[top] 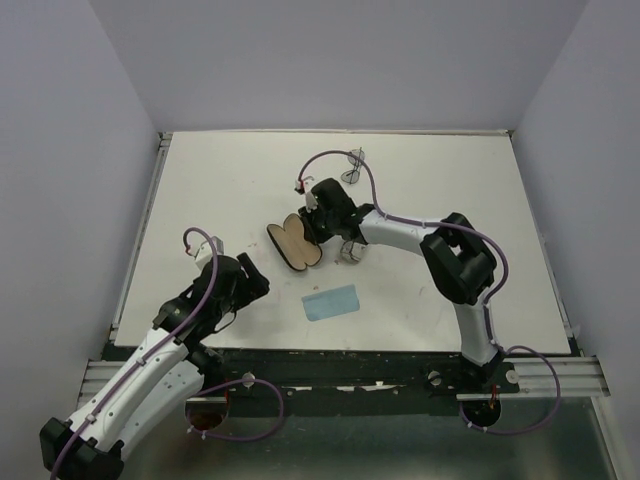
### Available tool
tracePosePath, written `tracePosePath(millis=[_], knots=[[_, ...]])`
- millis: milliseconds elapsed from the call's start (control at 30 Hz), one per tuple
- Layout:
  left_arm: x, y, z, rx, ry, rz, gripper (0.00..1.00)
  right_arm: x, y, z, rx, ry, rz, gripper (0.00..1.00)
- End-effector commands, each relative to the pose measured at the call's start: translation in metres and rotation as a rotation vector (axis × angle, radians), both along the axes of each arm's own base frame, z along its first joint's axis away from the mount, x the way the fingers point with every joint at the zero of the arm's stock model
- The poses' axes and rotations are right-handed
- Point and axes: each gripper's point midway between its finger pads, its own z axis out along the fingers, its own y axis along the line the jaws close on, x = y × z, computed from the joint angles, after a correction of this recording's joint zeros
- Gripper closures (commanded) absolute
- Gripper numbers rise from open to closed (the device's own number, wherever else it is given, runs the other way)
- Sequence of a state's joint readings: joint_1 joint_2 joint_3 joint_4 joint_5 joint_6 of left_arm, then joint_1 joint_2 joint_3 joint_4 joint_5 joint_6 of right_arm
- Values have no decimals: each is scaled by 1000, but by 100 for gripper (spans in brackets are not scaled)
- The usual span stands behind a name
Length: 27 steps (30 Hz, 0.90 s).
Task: Organize the sunglasses
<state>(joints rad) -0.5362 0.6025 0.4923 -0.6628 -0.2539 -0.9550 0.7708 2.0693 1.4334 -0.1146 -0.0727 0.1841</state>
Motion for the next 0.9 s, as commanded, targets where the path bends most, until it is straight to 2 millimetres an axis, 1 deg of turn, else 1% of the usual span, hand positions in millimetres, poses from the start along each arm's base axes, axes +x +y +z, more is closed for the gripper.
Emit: tracePosePath(millis=[0,200,267,367,500,567,700,733,767,833,867], knots=[[-5,8,-7,16,12,23,1,1,13,-3,-67,-128,305,68],[-6,8,-9,13,19,24,1,-6,27,3,-70,-236,559,69],[-7,7,-9,10,22,24,1,-7,29,1,-83,-266,638,68],[-8,8,-10,8,29,27,1,-2,32,-1,-108,-293,700,68],[-9,8,-12,6,38,31,1,2,36,-6,-132,-297,767,63],[-10,7,-12,3,41,32,1,5,39,-5,-139,-313,780,56],[-10,7,-10,-4,40,34,1,21,40,10,-159,-368,736,44],[-10,7,-10,-6,40,34,1,25,40,20,-160,-391,715,43],[-10,6,-9,-10,39,32,1,27,38,25,-167,-401,699,41],[-10,5,-10,-15,42,34,1,34,35,46,-160,-440,635,37],[-10,5,-10,-19,44,34,1,35,33,60,-147,-463,599,36]])
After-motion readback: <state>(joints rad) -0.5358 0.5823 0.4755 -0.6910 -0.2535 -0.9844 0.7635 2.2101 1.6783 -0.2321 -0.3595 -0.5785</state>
